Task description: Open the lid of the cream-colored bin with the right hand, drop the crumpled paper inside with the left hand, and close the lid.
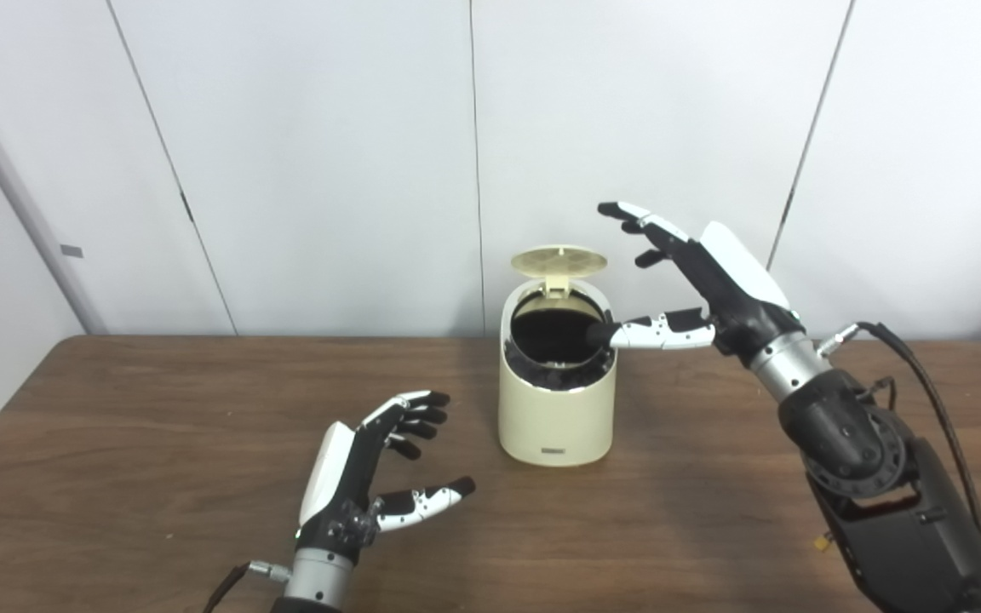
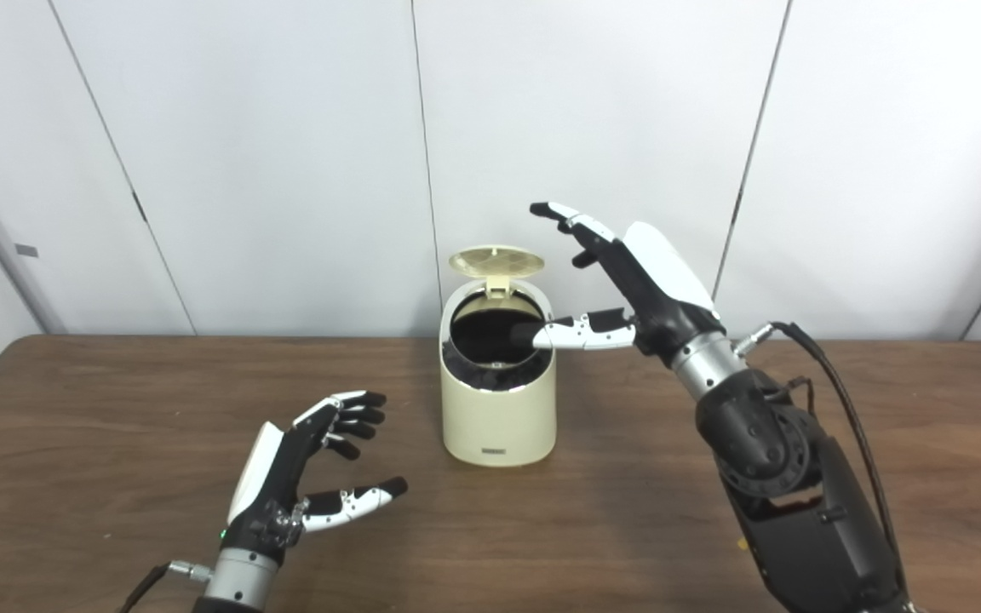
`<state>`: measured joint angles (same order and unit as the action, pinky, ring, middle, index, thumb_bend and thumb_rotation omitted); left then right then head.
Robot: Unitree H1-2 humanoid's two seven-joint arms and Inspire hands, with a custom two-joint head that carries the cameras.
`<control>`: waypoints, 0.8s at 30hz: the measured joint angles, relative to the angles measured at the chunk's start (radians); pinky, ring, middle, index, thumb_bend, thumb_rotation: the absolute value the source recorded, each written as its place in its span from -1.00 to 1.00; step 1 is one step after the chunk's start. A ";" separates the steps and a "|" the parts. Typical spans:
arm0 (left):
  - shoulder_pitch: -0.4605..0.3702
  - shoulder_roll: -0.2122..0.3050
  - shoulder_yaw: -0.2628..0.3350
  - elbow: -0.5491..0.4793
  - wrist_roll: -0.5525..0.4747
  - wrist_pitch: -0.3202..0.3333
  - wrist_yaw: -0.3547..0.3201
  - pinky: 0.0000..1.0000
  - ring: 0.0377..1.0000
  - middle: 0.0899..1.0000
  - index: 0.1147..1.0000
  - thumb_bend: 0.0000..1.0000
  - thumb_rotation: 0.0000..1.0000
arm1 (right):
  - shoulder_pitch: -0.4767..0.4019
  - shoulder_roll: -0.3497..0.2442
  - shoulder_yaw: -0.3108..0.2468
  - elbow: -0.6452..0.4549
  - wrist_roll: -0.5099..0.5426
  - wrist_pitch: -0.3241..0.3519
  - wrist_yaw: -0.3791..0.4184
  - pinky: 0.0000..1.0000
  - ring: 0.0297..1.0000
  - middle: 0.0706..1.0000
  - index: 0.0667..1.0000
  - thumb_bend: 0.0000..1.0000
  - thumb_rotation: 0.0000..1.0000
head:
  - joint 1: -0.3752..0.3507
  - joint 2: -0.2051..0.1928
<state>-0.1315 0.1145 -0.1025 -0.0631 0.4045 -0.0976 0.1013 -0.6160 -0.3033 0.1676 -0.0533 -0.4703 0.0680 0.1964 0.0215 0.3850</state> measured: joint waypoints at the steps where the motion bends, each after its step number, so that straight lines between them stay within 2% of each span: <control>1: 0.000 0.000 0.000 0.000 0.000 0.000 0.000 0.10 0.29 0.35 0.44 0.49 -0.86 | -0.004 -0.001 0.005 0.000 -0.007 0.003 0.004 0.49 0.76 0.78 0.73 0.39 0.07 | 0.000 0.000; 5: 0.000 0.000 -0.001 0.000 0.000 0.000 -0.001 0.11 0.30 0.35 0.44 0.48 -0.85 | -0.022 -0.003 0.030 -0.001 -0.033 0.008 0.035 0.60 0.82 0.71 0.63 0.39 0.04 | 0.002 0.000; 10: 0.000 0.005 -0.009 0.000 0.011 0.000 -0.017 0.12 0.34 0.35 0.45 0.49 -0.81 | -0.030 -0.003 0.038 -0.010 -0.051 0.020 0.065 0.63 0.84 0.66 0.56 0.38 -0.01 | 0.005 0.005; 24: 0.000 0.003 -0.007 -0.011 0.013 0.009 -0.034 0.15 0.35 0.34 0.44 0.49 -0.82 | -0.028 -0.003 0.058 -0.043 -0.064 0.020 0.096 0.56 0.86 0.61 0.50 0.43 -0.02 | 0.015 0.017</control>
<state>-0.1312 0.1171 -0.1095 -0.0737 0.4176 -0.0882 0.0670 -0.6443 -0.3062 0.2258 -0.0966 -0.5346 0.0880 0.2925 0.0368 0.4018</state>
